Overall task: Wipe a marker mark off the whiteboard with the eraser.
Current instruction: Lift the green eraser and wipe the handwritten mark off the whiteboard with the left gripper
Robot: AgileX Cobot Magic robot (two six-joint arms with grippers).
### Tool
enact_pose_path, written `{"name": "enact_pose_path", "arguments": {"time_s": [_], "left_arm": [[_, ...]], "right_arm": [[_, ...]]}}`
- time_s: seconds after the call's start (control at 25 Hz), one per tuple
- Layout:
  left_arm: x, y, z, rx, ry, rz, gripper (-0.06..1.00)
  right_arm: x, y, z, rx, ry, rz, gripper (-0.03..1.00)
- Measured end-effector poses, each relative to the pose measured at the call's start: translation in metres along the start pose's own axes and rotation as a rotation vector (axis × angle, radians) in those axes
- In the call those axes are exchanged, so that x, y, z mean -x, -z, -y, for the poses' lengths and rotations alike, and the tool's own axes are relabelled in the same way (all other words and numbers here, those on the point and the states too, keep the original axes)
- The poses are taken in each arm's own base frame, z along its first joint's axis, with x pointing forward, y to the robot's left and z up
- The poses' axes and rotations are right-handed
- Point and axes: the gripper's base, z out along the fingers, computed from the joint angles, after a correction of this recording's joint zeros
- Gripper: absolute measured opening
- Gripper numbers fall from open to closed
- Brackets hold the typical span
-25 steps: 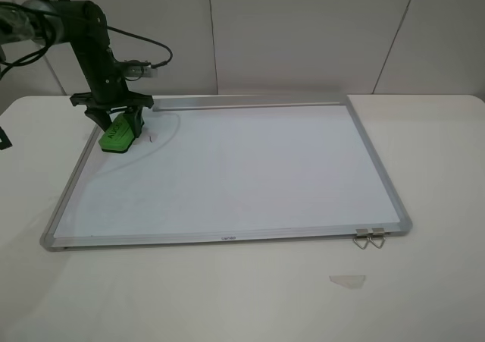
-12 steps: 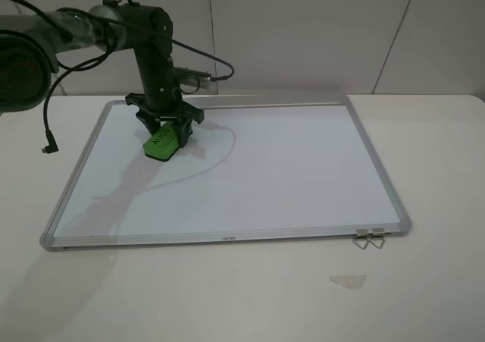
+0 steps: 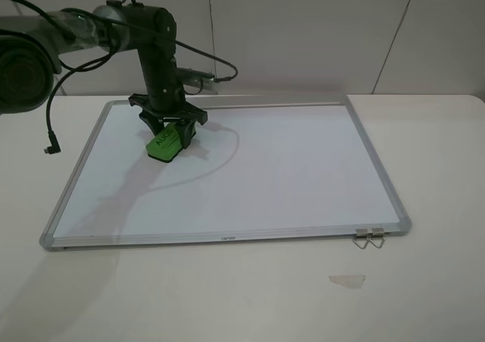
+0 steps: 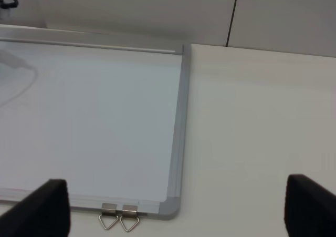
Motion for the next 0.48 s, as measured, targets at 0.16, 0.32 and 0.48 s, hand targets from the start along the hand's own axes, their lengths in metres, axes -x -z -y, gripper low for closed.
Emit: {"name": "enact_pose_path", "arguments": {"time_s": [0.16, 0.32, 0.48], "left_arm": [[-0.003, 0.0, -0.042, -0.001, 0.085, -0.001, 0.6], [-0.005, 0.0, -0.06, -0.004, 0.134, 0.001, 0.6], [-0.006, 0.004, -0.062, 0.0, 0.139, 0.007, 0.6]], "right_arm": [[0.0, 0.0, 0.0, 0.0, 0.0, 0.0, 0.82], [0.0, 0.0, 0.0, 0.0, 0.0, 0.0, 0.82], [0.0, 0.0, 0.0, 0.0, 0.0, 0.0, 0.82]]}}
